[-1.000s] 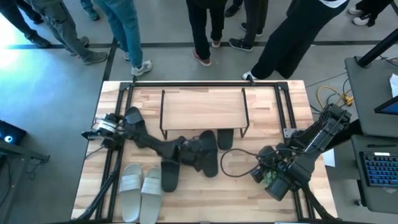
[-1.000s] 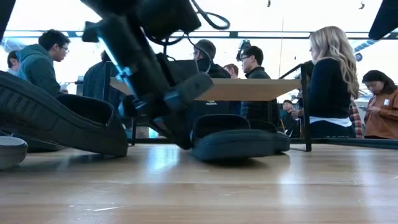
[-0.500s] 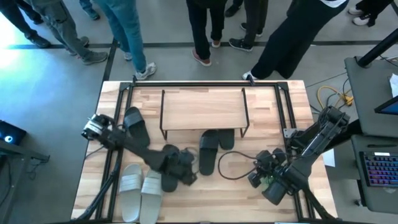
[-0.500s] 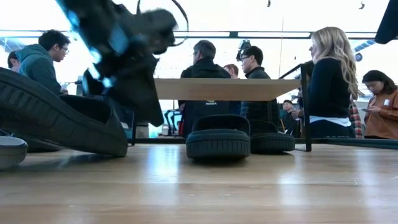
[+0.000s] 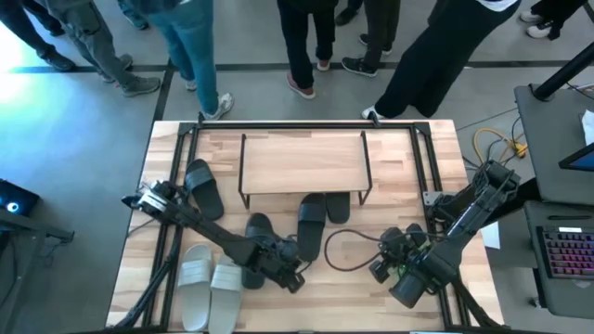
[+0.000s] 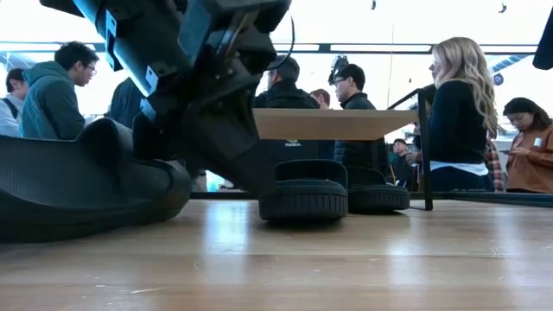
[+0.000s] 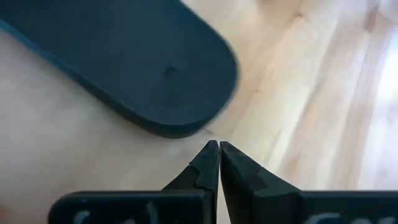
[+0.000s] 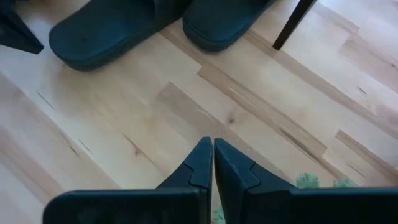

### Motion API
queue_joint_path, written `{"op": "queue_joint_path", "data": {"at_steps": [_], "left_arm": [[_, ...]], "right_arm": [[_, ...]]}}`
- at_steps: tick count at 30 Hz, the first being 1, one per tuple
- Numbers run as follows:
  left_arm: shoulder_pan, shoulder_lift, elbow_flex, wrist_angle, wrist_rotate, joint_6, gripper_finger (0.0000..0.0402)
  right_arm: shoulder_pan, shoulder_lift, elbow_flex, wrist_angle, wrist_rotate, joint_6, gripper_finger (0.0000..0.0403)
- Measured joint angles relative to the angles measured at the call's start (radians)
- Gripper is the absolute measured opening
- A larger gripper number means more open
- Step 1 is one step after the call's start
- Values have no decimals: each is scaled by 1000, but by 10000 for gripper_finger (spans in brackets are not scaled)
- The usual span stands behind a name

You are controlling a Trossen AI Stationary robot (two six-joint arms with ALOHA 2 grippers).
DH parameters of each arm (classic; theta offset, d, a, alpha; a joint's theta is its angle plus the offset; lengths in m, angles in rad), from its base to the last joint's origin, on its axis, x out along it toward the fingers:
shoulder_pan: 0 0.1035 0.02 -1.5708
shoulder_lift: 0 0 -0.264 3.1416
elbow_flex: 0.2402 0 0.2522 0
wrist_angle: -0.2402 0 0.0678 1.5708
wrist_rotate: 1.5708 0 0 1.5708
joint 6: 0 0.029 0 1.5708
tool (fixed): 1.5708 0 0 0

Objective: Pick and place slides into the shelf
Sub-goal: Put the right black slide under the shelf

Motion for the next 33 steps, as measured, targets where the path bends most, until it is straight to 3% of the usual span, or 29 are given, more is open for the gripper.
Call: {"op": "queue_joint_path", "data": {"at_steps": [12,26,33], "left_arm": [[43,142,129,19,-17,56,0],[243,137,132,65,-68,349,0],[253,120,134,59,-58,358,0]], "right_arm": [[4,0,0,-1,-1,-7,8],[4,0,1,-1,4,6,8],[4,0,1,-2,15,23,8]]}}
